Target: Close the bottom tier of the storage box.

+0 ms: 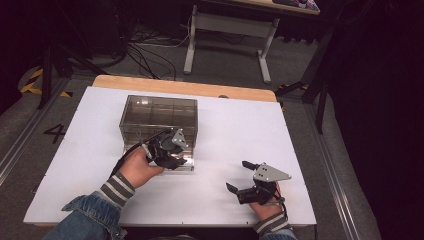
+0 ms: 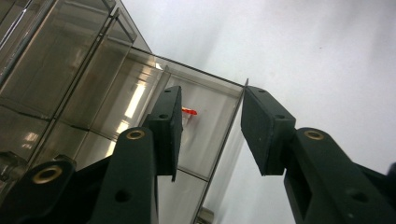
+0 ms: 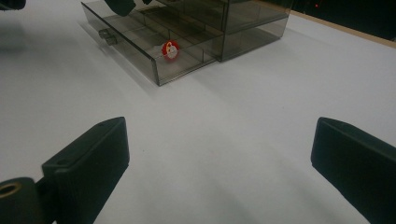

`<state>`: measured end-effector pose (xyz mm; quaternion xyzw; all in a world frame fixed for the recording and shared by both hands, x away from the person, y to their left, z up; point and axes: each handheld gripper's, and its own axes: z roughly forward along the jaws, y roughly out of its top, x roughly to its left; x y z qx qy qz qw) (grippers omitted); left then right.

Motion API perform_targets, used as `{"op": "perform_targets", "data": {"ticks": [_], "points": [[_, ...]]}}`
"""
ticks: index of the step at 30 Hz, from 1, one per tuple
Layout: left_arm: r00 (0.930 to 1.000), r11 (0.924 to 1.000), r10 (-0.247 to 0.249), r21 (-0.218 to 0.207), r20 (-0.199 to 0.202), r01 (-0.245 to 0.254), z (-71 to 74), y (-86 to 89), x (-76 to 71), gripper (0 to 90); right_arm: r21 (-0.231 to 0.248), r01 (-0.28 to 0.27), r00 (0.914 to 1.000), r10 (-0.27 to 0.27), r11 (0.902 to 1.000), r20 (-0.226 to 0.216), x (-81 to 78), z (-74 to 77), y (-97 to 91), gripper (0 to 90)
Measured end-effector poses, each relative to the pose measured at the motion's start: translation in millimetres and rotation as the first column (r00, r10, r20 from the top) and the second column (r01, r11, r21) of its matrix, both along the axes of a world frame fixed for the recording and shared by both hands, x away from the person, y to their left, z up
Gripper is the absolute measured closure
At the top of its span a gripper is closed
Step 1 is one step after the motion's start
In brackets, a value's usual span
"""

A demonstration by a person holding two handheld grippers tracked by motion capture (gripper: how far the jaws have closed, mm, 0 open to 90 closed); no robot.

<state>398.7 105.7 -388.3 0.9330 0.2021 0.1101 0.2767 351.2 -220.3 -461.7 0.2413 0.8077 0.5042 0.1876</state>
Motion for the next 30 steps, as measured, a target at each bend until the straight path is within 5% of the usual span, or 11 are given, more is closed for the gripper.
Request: {"op": "perform_targets", "data": {"ticks": [11, 17, 30], "points": [[0.9999, 0.9999, -0.004, -0.013, -0.013, 0.004, 3.6, 6.9, -4.2, 67.7, 0.003, 0.0, 1.0, 0.0, 1.0, -0.002, -0.3, 0.0, 0.2, 4.9], [1.0, 1.0, -0.004, 0.001, 0.0, 0.004, 5.9, 14.5, -10.4, 89.8, 0.002, -0.001, 1.0, 0.001, 1.0, -0.003, -0.3, 0.0, 0.2, 4.8], [0.9994, 0.9994, 0.034, 0.001, -0.001, -0.034, 8.2, 40.2, -20.6, 89.8, 0.003, 0.0, 1.0, 0.0, 1.0, -0.007, -0.4, 0.0, 0.2, 4.9]]}}
